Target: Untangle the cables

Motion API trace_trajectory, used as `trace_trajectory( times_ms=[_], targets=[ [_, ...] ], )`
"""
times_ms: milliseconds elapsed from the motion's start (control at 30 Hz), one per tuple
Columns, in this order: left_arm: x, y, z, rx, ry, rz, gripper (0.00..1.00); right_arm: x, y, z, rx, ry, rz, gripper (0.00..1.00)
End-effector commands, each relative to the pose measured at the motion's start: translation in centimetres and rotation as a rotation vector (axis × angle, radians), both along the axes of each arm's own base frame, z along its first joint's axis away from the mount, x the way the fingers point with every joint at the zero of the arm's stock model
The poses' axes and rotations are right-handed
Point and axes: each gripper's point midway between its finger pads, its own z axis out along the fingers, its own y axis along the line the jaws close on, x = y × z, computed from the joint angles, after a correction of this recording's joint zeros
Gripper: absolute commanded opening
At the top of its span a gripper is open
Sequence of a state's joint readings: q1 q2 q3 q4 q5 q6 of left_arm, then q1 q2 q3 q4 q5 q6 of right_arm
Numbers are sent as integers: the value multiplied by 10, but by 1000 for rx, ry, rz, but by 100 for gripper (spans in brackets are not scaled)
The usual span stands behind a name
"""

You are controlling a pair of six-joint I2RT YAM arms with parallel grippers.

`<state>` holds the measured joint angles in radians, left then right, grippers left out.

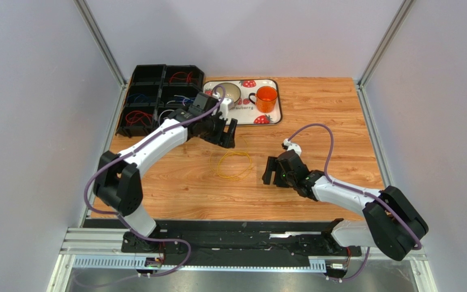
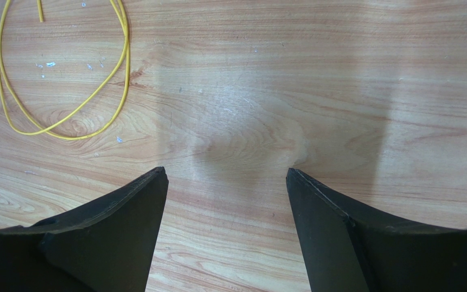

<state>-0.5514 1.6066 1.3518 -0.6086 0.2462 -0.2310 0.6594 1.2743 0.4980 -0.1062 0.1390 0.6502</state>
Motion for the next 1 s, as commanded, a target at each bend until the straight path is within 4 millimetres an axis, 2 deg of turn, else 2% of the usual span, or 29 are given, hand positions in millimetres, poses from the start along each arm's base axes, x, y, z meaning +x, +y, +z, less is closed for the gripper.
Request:
trace_trajectory(
  times_ms=[0,33,67,167,333,467,733,967],
  targets=[
    [12,-16,-12,95,-107,-176,85,-6,-2,-10,-21,47,3,79],
    [13,-18,-18,113,-109,-194,85,-5,-2,-10,-21,45,4,79],
    [15,-19,-31,130,-90,-207,85,-5,-2,-10,-21,45,5,79],
    [25,-19,-48,178,-90,-224,84,-5,-2,-10,-23,46,6,79],
    [36,-22,-68,212,-111,-266,83,-5,0,-10,-22,51,13,79],
    [44,-15,-86,286,-115,-266,83,-5,1,-12,-22,55,18,80],
    [50,-19,-103,308,-102,-318,79,-4,2,-12,-21,58,22,79],
    [48,-19,-113,321,-59,-332,65,-4,2,-12,-21,58,23,79]
  ],
)
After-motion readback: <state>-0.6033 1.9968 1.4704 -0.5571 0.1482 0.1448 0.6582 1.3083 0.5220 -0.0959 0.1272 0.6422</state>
